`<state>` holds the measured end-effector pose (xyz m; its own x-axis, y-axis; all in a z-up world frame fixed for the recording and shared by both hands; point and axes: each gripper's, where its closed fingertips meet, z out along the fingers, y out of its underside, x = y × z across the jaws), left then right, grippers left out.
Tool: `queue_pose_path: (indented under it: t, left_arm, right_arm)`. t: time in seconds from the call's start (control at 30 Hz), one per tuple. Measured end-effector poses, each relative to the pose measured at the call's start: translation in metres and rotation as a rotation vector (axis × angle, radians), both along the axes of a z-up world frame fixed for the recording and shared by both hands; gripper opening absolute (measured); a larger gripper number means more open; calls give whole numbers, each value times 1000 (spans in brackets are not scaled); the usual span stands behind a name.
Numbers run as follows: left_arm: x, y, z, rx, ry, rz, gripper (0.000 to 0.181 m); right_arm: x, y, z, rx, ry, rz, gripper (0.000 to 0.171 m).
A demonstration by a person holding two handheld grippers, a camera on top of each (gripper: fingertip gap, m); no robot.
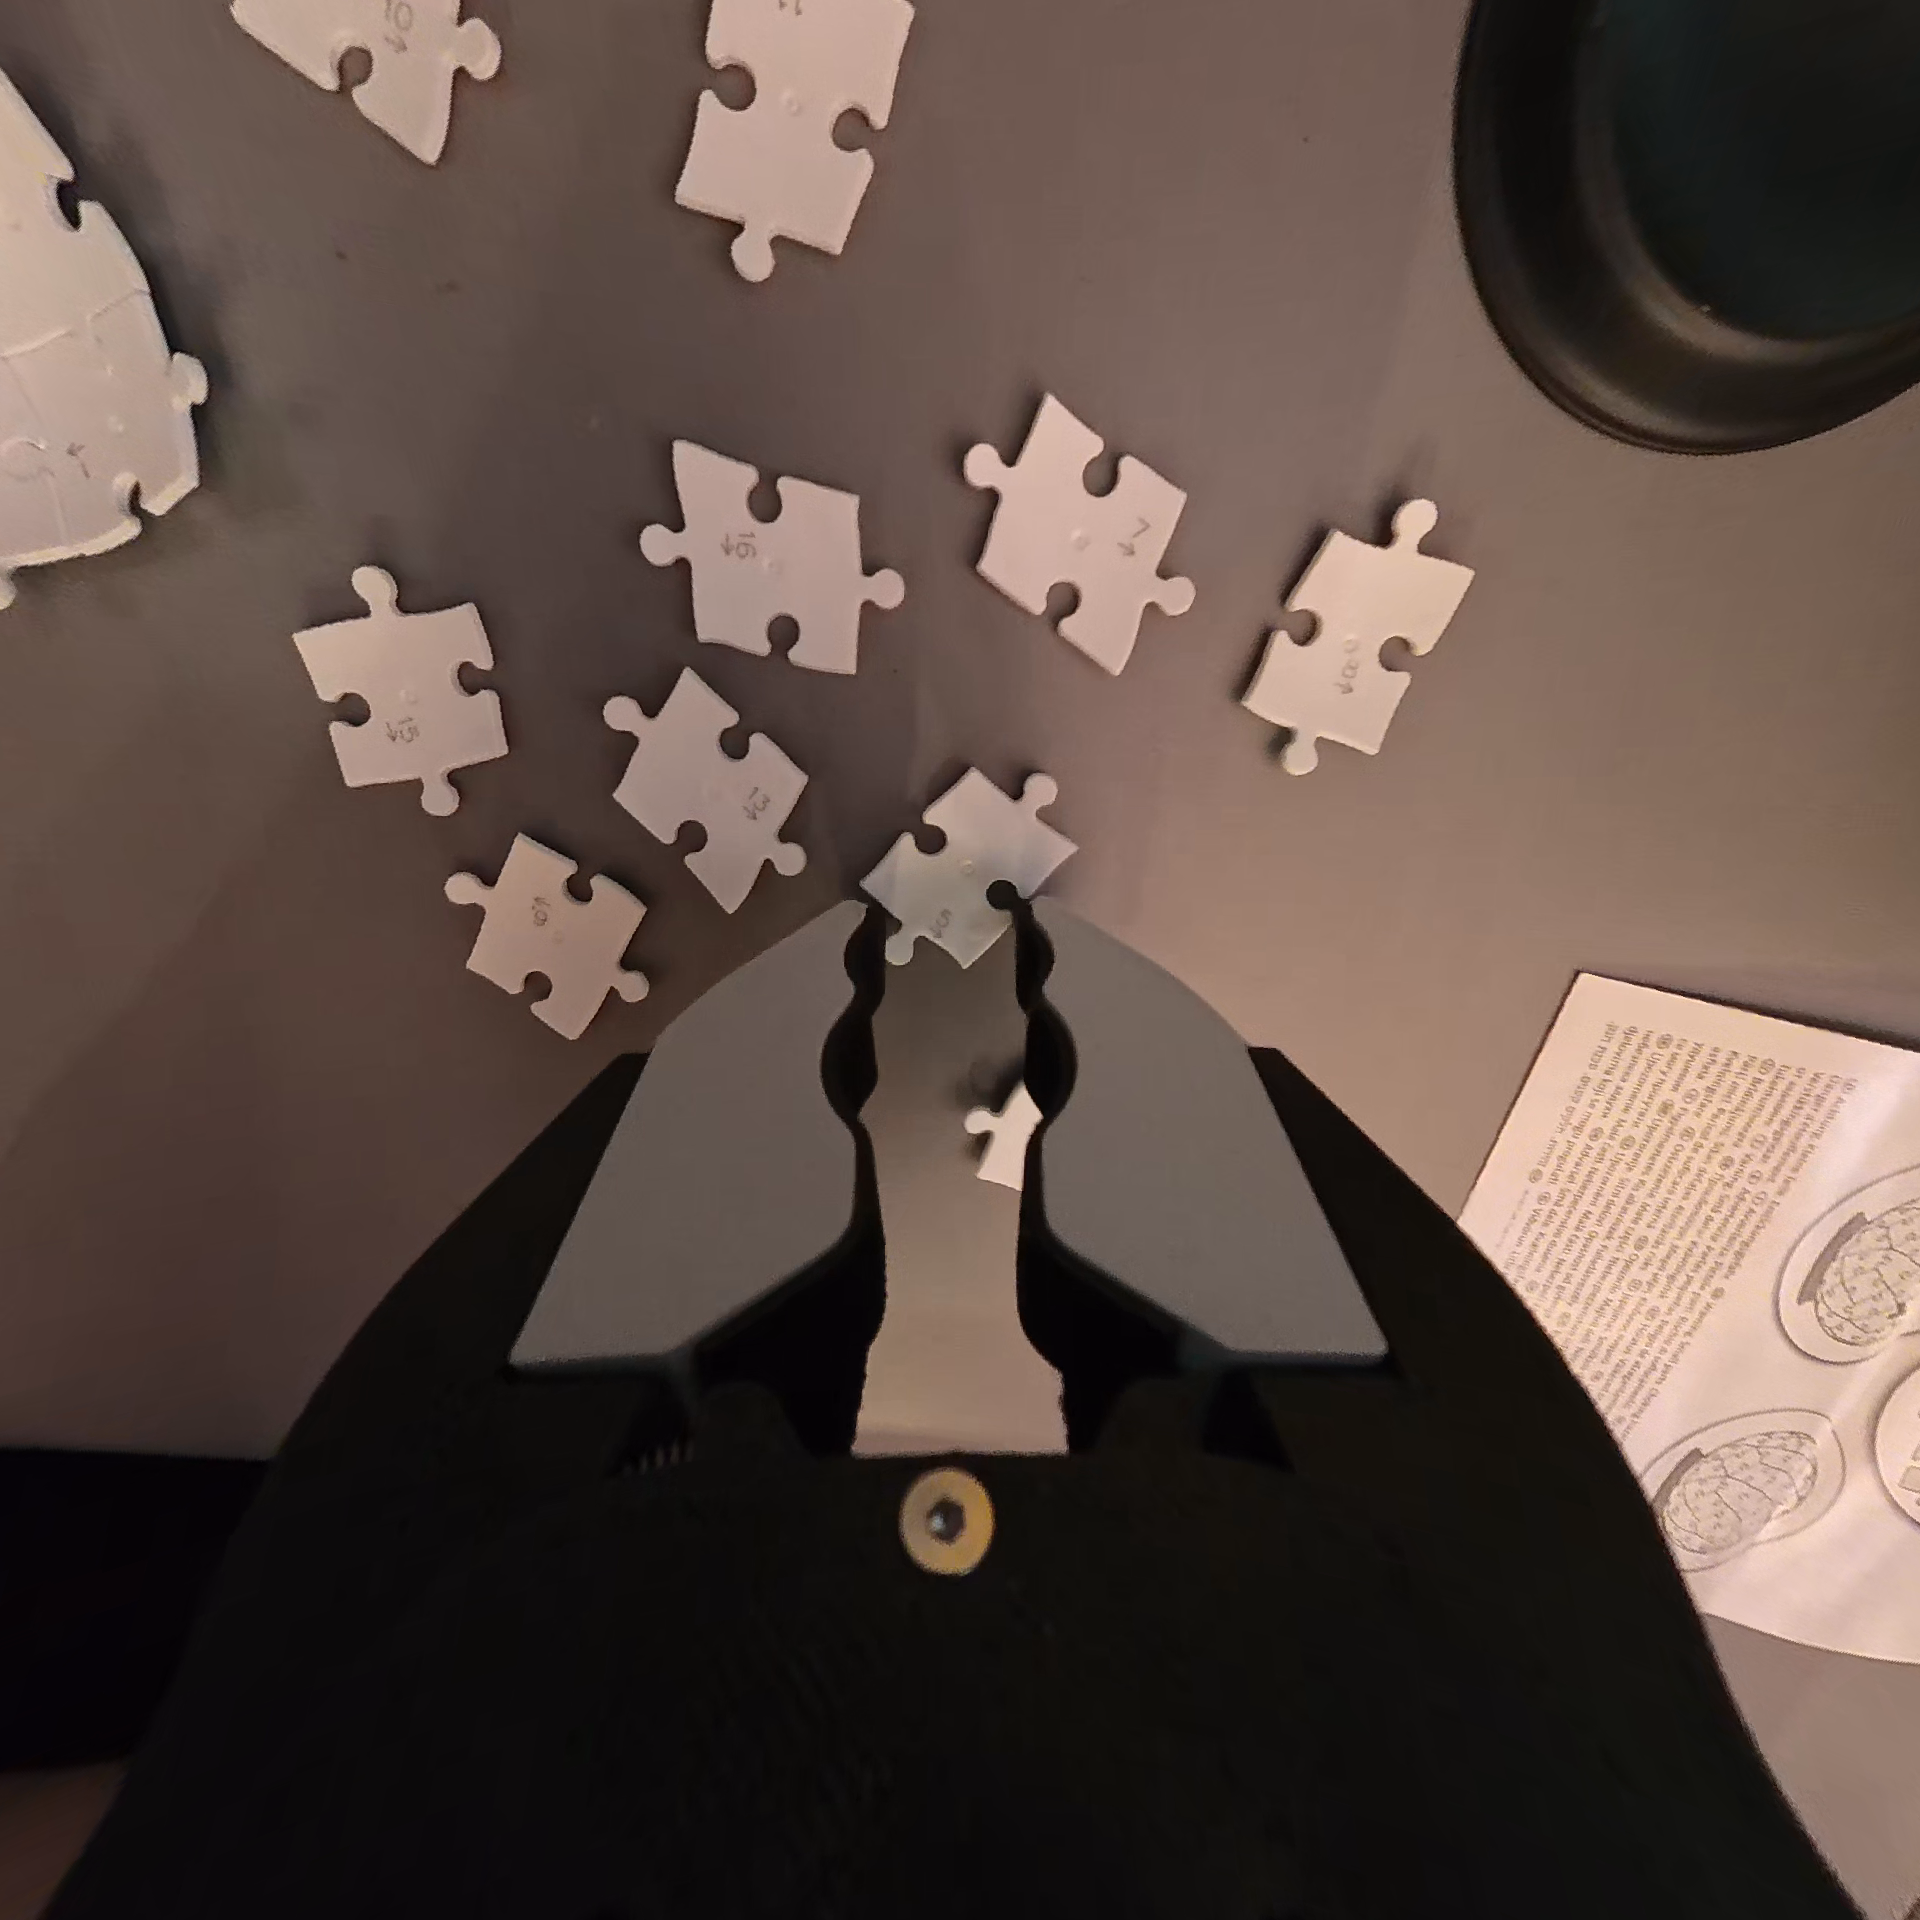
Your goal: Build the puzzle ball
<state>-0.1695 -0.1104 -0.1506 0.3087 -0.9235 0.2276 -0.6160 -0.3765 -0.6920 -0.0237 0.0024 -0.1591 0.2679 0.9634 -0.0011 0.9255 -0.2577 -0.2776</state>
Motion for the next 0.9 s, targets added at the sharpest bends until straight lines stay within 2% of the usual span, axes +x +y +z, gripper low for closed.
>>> queue_pose_path:
  t: [0.17,0.37,0.43,0.5,0.57,0.63,0.73,0.9]
  left_arm:
    - [-4,10,4,43,-55,31,17]
    - [-7,16,10,118,-89,48,20]
    - [-7,19,8,114,-76,60,20]
    - [-8,20,5,111,-57,68,20]
    - [-8,22,3,113,-39,84,19]
    - [-9,24,2,116,-37,98,17]
    - [-11,29,3,118,-34,132,15]
    - [-20,38,0,174,16,192,0]
  right_arm:
    - [4,6,17,-13,102,-62,25]
    - [41,-2,26,-30,11,-52,26]
    - [63,16,49,29,104,-167,21]
    - [96,43,69,103,201,-379,11]
    - [141,65,74,181,192,-593,8]
    - [169,70,64,165,150,-706,4]
    - [182,71,44,134,59,-725,1]
    - [167,41,7,-69,-65,-562,1]
